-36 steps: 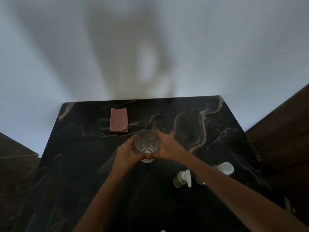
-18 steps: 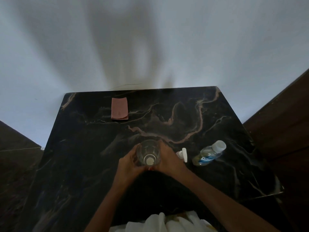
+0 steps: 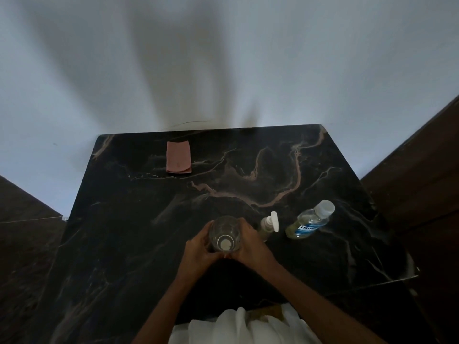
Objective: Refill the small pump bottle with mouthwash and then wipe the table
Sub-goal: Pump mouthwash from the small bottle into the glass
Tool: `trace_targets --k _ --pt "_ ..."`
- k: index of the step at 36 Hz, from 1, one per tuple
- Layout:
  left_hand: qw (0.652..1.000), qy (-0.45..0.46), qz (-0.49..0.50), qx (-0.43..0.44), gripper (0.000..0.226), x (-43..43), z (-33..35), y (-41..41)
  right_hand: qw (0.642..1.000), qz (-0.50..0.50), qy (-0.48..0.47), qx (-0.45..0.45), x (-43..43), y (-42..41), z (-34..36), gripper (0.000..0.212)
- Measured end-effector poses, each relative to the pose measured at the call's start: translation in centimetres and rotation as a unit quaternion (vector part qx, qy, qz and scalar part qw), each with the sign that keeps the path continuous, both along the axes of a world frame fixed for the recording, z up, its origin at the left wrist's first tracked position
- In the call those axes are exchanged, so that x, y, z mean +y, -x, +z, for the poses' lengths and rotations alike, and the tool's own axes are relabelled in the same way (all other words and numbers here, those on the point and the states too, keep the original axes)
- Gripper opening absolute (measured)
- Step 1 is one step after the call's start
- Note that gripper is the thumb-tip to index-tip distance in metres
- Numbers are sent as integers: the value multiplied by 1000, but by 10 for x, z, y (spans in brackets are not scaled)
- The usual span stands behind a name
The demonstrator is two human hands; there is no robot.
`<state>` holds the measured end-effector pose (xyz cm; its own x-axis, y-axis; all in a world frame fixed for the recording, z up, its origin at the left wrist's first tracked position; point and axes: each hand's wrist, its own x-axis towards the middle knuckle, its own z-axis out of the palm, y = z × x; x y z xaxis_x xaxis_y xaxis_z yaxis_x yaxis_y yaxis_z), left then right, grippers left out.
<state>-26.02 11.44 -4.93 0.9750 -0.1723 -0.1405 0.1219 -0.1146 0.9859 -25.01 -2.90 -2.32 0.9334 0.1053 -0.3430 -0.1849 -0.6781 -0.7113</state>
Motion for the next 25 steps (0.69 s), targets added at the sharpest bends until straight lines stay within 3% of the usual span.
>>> trace_targets --k 7,12,16,20,25 --pt "1000 12 -2 15 80 -1 -3 0 1000 -16 -9 4 -3 -1 -7 76" --pt "1000 1 -7 9 70 -1 -5 -1 1000 -15 -15 -1 -4 0 -9 76" --pt "1000 2 -9 6 79 -1 -4 0 999 -1 -32 -7 -5 6 -2 74" --pt "1000 -2 -6 16 82 -3 0 1 999 18 -29 -12 -15 14 -2 85" --pt "999 -27 -11 19 74 -2 -1 0 1000 8 -4 -6 -40 32 4 60"
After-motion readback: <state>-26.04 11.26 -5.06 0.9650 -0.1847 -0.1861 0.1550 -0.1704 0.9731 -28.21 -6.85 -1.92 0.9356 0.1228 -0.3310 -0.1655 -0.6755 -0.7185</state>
